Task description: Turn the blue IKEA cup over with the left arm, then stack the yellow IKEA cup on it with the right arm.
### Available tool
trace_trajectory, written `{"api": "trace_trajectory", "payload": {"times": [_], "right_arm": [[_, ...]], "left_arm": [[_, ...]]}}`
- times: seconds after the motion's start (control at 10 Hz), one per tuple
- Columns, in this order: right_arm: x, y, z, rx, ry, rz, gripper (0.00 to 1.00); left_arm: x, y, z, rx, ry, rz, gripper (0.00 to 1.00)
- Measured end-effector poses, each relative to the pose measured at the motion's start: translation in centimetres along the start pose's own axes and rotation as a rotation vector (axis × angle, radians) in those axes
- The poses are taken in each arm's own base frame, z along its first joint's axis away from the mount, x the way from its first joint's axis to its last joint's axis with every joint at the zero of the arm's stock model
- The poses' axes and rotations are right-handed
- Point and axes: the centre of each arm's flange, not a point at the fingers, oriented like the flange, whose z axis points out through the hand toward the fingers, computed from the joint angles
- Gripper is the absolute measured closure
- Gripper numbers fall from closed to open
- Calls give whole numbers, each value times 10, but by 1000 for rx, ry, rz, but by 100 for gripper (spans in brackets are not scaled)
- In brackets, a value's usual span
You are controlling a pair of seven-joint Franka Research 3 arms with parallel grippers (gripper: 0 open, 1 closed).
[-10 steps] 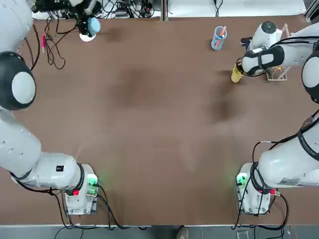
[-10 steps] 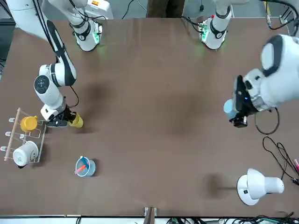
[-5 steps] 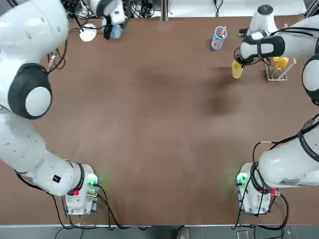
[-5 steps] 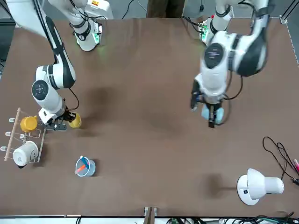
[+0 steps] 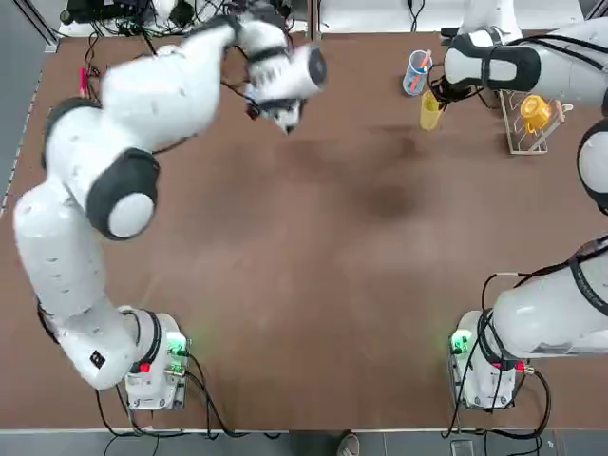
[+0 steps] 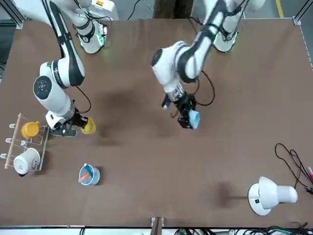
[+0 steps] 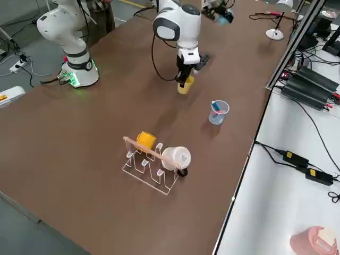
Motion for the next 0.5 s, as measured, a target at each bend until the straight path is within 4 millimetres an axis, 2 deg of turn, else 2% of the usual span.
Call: {"api": "trace_trajectory", "payload": {"times": [0.5], "right_arm": [[1,-2,-1,59,-5,63,96]], "left_arm": [[133,9,-13,80,-205,162,32]]}}
